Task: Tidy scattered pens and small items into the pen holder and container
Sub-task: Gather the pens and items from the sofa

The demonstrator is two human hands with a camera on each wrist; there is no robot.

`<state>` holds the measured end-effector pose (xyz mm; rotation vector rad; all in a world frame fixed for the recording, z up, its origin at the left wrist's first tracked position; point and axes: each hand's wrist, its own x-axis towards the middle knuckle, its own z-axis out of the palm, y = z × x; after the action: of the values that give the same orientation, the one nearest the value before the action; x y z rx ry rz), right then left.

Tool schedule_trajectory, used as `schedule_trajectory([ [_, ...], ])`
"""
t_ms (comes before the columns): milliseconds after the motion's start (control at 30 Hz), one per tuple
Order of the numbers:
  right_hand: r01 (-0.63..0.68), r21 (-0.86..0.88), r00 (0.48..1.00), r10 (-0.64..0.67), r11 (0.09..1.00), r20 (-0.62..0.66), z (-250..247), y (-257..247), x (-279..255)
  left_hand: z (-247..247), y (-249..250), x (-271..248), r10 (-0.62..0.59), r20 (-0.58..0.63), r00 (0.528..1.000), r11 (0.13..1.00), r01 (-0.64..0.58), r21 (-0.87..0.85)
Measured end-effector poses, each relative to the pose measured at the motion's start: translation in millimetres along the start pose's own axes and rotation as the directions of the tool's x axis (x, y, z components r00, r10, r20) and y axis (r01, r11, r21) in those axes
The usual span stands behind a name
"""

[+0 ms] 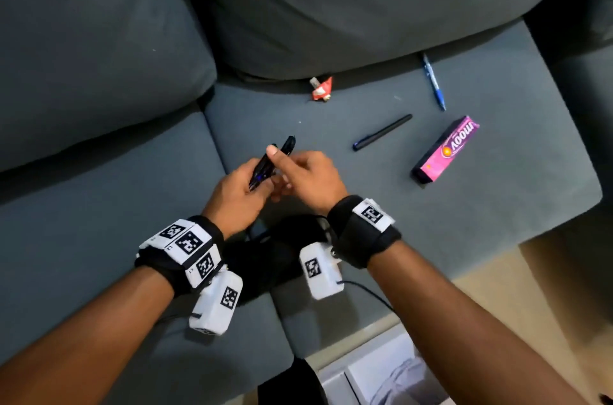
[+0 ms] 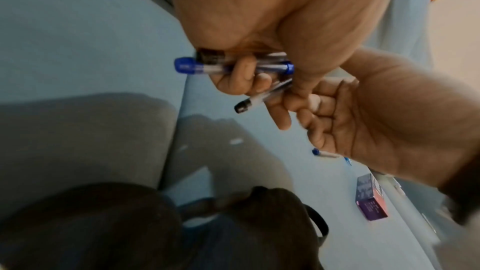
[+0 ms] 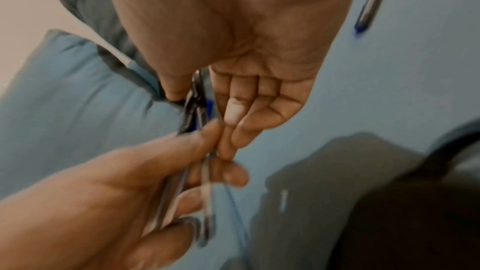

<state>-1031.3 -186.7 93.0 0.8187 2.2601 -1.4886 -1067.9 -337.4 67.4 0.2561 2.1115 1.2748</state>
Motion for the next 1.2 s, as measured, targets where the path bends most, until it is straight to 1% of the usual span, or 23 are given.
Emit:
schedule_trajectory([
  [67,0.018,-0.161,0.985,-0.045,0.987,-0.168,-37.9,13.3,11.1,13.9,8.1,5.3,0.012,-0.024,1.000,0.998,-0.010,0.068],
  [100,-0.008,-0.215,0.956,-0.056,0.977,-0.288,-59.7,21.4,18.9,21.0,13.6,9.4,0.008,-0.044,0.999,0.995,-0.004,0.101],
  [167,-0.074,-0.221,0.871,-0.045,0.972,-0.490,-91.8,37.9,31.1,28.4,19.7,13.9,-0.003,-0.082,0.997,0.990,0.015,0.138],
  [200,-0.107,-0.198,0.840,-0.018,0.974,-0.542,-104.0,46.2,37.1,32.7,21.2,17.3,-0.005,-0.089,0.996,0.990,0.017,0.139],
  [233,-0.144,-0.184,0.828,0.017,0.972,-0.560,-111.2,54.0,43.2,35.8,23.1,19.1,-0.004,-0.088,0.996,0.990,0.017,0.142],
  [333,-0.229,-0.192,0.846,0.098,0.954,-0.524,-116.1,63.6,57.6,44.1,28.8,25.0,-0.015,-0.084,0.996,0.987,0.028,0.157],
  [467,-0.185,-0.183,0.878,0.078,0.966,-0.473,-111.3,57.7,63.8,53.0,39.8,28.9,-0.043,-0.116,0.992,0.987,0.060,0.150],
  [567,-0.185,-0.192,0.912,0.096,0.964,-0.400,-111.5,52.2,57.7,57.3,46.7,32.7,-0.039,-0.108,0.993,0.998,0.043,0.038],
  [600,-0.158,-0.213,0.931,0.073,0.964,-0.359,-113.3,50.9,53.6,58.1,48.6,36.3,-0.017,-0.112,0.994,0.998,0.024,0.058],
  [667,-0.046,-0.232,0.975,-0.007,0.972,-0.224,-115.6,50.6,39.7,58.8,52.3,40.9,0.056,-0.119,0.991,0.987,-0.037,0.157],
  [733,0.058,-0.215,0.995,-0.073,0.975,-0.062,-118.3,51.8,24.6,59.1,55.5,46.1,0.141,-0.068,0.988,0.967,-0.122,0.226],
  [800,0.113,-0.131,0.993,-0.106,0.985,0.054,-122.0,54.3,14.9,60.3,55.9,50.8,0.217,0.075,0.973,0.913,-0.229,0.339],
  [833,0.120,-0.045,0.989,-0.116,0.992,0.089,-124.5,54.6,12.8,61.6,56.4,52.6,0.238,0.150,0.960,0.876,-0.279,0.393],
  [867,0.122,0.061,0.985,-0.128,0.991,0.115,-128.2,52.9,10.8,64.5,58.0,54.1,0.253,0.195,0.948,0.851,-0.314,0.421],
  [900,0.113,0.161,0.982,-0.135,0.981,0.133,-131.2,51.3,11.3,66.3,60.5,54.3,0.256,0.195,0.947,0.847,-0.317,0.427],
  [933,0.104,0.241,0.980,-0.141,0.965,0.142,-136.3,48.5,13.6,69.1,63.1,55.5,0.249,0.164,0.954,0.856,-0.296,0.423],
  [967,0.101,0.280,0.982,-0.141,0.955,0.129,-141.3,45.3,17.6,71.0,63.7,56.3,0.243,0.120,0.963,0.871,-0.271,0.410],
  [1000,0.110,0.289,0.987,-0.140,0.951,0.082,-148.0,44.4,24.9,73.1,63.3,57.0,0.235,0.080,0.969,0.891,-0.248,0.381],
  [1067,0.147,0.222,0.988,-0.133,0.964,-0.076,-164.8,46.7,47.9,76.5,63.4,57.6,0.211,0.054,0.976,0.922,-0.217,0.322],
  [1100,0.146,0.121,0.977,-0.123,0.982,-0.177,-175.5,48.0,61.8,77.9,62.3,57.3,0.193,0.062,0.979,0.930,-0.203,0.308],
  [1133,0.117,-0.024,0.953,-0.119,0.993,-0.279,-188.8,49.2,76.4,79.2,62.5,55.6,0.176,0.079,0.981,0.935,-0.192,0.298],
  [1167,0.050,-0.191,0.926,-0.117,0.980,-0.359,-203.7,49.7,89.6,80.4,61.0,54.2,0.156,0.089,0.984,0.942,-0.176,0.285],
  [1200,-0.028,-0.329,0.911,-0.111,0.944,-0.397,-218.7,50.2,102.2,81.5,58.1,52.6,0.139,0.083,0.987,0.949,-0.156,0.274],
])
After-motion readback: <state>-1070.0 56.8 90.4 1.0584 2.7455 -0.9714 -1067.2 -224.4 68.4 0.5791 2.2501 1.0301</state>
